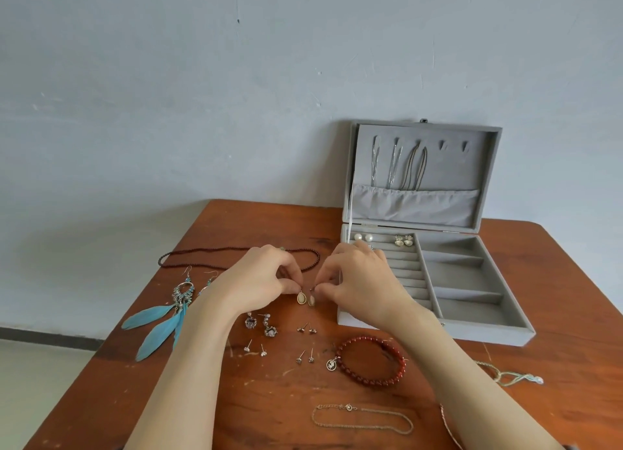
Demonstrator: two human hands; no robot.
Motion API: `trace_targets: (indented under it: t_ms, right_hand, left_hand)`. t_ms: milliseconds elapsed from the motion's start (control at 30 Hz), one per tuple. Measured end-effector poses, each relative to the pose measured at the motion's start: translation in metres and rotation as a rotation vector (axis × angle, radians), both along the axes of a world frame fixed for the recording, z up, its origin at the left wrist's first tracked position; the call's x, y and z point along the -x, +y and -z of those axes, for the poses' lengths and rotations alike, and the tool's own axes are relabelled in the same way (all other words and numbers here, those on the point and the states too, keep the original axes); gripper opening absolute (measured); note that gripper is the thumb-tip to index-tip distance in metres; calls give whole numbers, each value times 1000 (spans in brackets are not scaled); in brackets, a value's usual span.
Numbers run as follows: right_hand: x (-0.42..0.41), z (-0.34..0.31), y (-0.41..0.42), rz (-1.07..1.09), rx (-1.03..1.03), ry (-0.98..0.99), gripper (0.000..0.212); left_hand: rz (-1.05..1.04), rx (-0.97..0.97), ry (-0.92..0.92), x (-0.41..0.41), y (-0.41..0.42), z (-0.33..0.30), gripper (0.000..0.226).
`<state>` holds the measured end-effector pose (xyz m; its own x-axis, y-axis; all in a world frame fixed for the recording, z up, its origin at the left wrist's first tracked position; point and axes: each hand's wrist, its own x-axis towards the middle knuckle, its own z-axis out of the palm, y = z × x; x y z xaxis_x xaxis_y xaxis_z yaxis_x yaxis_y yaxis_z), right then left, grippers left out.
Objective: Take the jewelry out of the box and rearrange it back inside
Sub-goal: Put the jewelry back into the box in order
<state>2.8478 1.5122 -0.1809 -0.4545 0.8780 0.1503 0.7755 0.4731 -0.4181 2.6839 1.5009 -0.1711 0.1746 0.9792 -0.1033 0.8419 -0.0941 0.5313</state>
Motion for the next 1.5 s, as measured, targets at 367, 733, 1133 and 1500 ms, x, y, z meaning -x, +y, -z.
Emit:
trace_targets:
  t_ms: [367, 733, 1133, 1500]
  right_hand:
    - [-43, -29, 16, 122, 250, 421, 15]
    - [-99, -35, 31, 305, 321, 416, 16]
    - [-114, -30, 36, 287, 463, 248, 13]
    - [-103, -6, 54, 405, 327, 307, 17]
  left_hand:
    - [-58, -250, -147, -19, -1, -8, 14]
    - [56, -229, -207, -79, 21, -25, 12]
    - [69, 126, -89, -127, 63, -27, 14]
    - [-14, -32, -47, -134, 72, -8, 12]
